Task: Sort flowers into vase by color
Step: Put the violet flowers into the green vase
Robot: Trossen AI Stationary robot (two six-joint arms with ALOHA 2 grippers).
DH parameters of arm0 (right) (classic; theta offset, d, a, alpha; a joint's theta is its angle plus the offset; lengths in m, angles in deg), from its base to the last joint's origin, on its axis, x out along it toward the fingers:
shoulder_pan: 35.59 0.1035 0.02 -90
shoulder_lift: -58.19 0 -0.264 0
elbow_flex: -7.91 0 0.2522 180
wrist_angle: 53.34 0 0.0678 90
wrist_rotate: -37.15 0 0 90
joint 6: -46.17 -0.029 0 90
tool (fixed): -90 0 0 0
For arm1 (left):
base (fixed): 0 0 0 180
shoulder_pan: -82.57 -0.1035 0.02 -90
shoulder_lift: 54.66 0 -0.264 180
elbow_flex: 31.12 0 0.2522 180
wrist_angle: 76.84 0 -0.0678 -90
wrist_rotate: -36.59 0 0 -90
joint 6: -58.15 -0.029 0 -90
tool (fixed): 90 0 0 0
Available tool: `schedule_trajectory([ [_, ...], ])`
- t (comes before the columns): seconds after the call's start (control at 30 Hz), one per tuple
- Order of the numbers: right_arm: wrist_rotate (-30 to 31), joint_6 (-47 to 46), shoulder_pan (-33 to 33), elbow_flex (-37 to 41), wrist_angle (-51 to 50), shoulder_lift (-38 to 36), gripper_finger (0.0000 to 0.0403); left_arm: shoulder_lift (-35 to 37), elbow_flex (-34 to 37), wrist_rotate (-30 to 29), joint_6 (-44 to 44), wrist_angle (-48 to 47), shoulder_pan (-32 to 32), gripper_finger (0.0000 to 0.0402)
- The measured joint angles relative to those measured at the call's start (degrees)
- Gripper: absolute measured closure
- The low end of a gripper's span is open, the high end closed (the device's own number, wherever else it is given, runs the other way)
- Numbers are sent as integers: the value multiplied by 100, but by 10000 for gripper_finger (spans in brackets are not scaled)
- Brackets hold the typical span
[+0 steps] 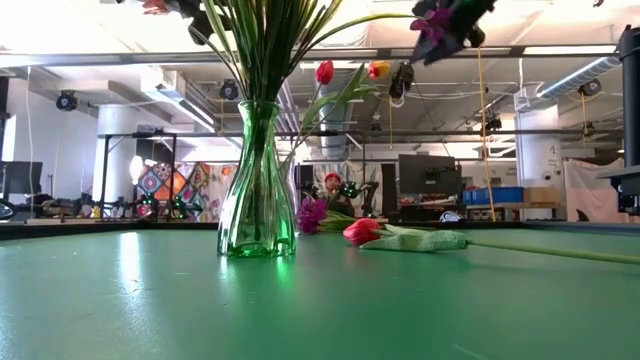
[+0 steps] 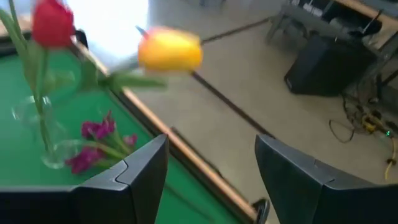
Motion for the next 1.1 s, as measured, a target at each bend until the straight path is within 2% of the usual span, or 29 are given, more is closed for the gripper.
schedule_trajectory([
  [0.1,-36,-160,0,423,138,-38,172,226,299,-4,282,211,0,147],
  [0.27,-672,-222,-112,1058,609,8,172,544,724,-84,708,492,0,147],
  [0.47,-2198,-121,-664,1751,1529,132,172,733,1017,-401,909,486,0,147],
  [0.63,-2696,309,-929,2182,2351,620,172,762,1046,-425,913,514,0,147],
  [0.77,-3456,725,-1129,2372,2913,1182,172,762,1027,-432,912,527,0,147],
  [1.1,-3664,1714,-1314,2229,3735,2580,172,757,996,-445,913,529,4,147],
])
